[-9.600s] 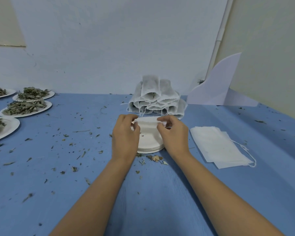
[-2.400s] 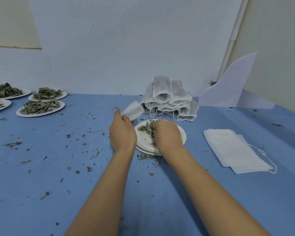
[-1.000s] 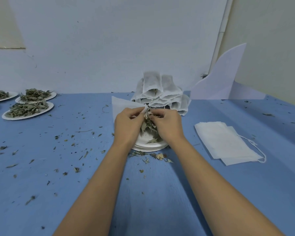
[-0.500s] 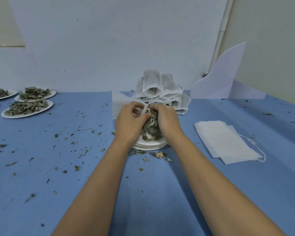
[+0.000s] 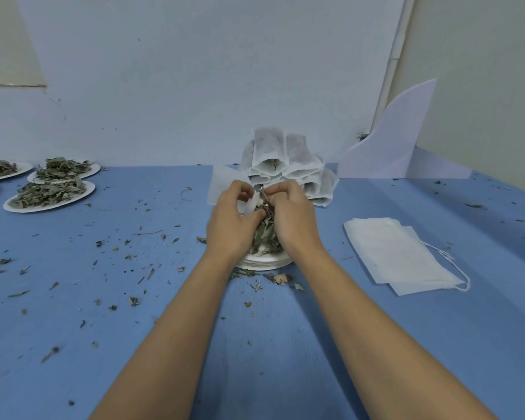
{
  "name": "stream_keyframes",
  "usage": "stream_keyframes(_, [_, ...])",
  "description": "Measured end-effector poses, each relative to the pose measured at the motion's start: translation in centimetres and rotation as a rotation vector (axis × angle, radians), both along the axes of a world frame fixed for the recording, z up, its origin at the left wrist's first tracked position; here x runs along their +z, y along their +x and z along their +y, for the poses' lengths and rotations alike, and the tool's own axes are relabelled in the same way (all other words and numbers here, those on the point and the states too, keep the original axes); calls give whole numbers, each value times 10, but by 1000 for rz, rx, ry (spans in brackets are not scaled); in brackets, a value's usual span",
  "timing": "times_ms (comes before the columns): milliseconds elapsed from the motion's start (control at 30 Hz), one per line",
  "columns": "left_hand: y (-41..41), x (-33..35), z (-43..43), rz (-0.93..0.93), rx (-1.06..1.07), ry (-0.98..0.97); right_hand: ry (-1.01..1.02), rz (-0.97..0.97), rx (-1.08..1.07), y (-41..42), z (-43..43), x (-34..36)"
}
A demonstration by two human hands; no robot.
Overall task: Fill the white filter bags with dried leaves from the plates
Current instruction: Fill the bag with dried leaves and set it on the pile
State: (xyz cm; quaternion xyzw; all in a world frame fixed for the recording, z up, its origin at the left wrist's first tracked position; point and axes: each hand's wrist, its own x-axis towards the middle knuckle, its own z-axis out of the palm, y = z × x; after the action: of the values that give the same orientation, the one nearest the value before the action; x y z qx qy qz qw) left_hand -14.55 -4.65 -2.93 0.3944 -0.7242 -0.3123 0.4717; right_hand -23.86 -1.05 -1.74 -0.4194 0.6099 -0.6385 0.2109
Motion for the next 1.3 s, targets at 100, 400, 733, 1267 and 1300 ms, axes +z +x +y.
stream_keyframes(100, [1, 0, -3, 1, 12, -30, -22, 106, 16, 2, 0, -2])
stream_keyframes(400, [4, -5, -7, 52, 108, -65, 22, 240, 17, 2, -3, -2])
stream_keyframes(733, [7, 1, -11, 191, 58, 9, -82, 128, 14, 5, -1, -1])
stream_keyframes(1267, [12, -2, -16, 472, -53, 270, -34, 99, 15, 6, -1, -5])
stream_keyframes(1300, [13, -2, -17, 448, -46, 247, -33, 18, 46, 6, -2, -4])
